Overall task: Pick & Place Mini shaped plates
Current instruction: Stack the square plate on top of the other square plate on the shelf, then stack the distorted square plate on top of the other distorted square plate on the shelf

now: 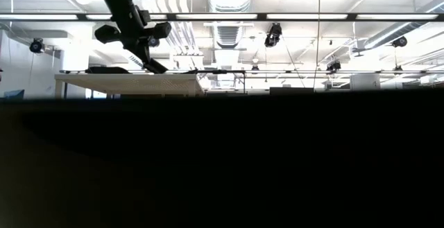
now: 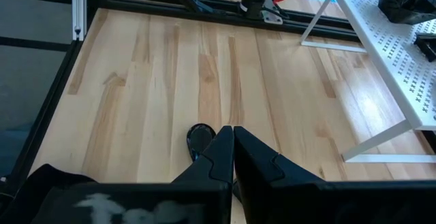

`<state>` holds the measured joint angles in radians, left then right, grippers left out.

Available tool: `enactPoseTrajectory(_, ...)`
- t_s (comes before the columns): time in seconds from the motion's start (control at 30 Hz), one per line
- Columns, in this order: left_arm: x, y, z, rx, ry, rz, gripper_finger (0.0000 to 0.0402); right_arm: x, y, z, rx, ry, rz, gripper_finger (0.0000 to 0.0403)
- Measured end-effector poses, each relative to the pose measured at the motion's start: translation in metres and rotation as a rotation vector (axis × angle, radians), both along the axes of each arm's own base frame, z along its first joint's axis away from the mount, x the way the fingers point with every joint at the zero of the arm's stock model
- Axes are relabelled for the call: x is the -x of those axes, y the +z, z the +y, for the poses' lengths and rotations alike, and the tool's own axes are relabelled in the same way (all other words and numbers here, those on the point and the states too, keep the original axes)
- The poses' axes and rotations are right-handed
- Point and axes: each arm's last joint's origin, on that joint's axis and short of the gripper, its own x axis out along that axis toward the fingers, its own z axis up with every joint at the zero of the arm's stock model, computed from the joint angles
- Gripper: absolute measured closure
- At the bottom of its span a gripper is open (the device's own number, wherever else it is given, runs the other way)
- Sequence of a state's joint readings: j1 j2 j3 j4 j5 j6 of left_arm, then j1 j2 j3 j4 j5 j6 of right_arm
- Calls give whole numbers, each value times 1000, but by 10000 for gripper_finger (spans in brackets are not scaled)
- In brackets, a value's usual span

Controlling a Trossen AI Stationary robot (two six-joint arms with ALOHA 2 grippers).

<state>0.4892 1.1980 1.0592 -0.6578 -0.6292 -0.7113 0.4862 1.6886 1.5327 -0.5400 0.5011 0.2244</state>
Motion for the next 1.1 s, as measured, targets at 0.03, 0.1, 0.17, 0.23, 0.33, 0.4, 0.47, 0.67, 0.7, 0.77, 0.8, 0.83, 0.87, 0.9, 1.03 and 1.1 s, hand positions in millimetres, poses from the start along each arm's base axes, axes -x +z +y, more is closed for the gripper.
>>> enactPoseTrajectory(0.03,0,0,0,0,0,0,401,0,0,0,0,0,0,394)
enactPoseTrajectory(0.1,0,0,0,0,0,0,401,0,0,0,0,0,0,394)
enactPoseTrajectory(0.17,0,0,0,0,1,-1,401,0,0,0,0,0,0,394)
enactPoseTrajectory(0.23,0,0,0,0,1,-1,401,0,0,0,0,0,0,394)
enactPoseTrajectory(0.33,0,0,0,0,0,0,401,0,0,0,0,0,0,394)
enactPoseTrajectory(0.4,0,0,0,0,-2,2,401,0,0,0,0,0,0,394)
enactPoseTrajectory(0.47,0,0,0,-1,-3,5,395,0,0,0,-1,0,-1,394)
enactPoseTrajectory(0.67,0,0,0,-2,-4,6,357,0,0,0,0,0,-1,394)
enactPoseTrajectory(0.7,0,0,0,-3,-3,6,351,0,0,0,0,0,-1,394)
enactPoseTrajectory(0.77,1,0,1,-15,10,14,342,0,0,0,0,0,-1,394)
enactPoseTrajectory(0.8,1,0,1,-24,18,20,339,0,0,0,0,0,-1,394)
enactPoseTrajectory(0.83,1,1,1,-31,22,28,338,0,0,0,0,0,-1,394)
enactPoseTrajectory(0.87,1,1,1,-38,17,43,336,0,0,0,0,0,-1,394)
enactPoseTrajectory(0.9,1,1,1,-45,6,60,336,0,0,0,-1,0,-1,394)
enactPoseTrajectory(1.03,3,7,-1,-73,-87,132,335,0,0,0,-3,-2,-2,394)
enactPoseTrajectory(1.1,5,14,-6,-79,-171,153,335,0,0,0,-3,-2,-1,394)
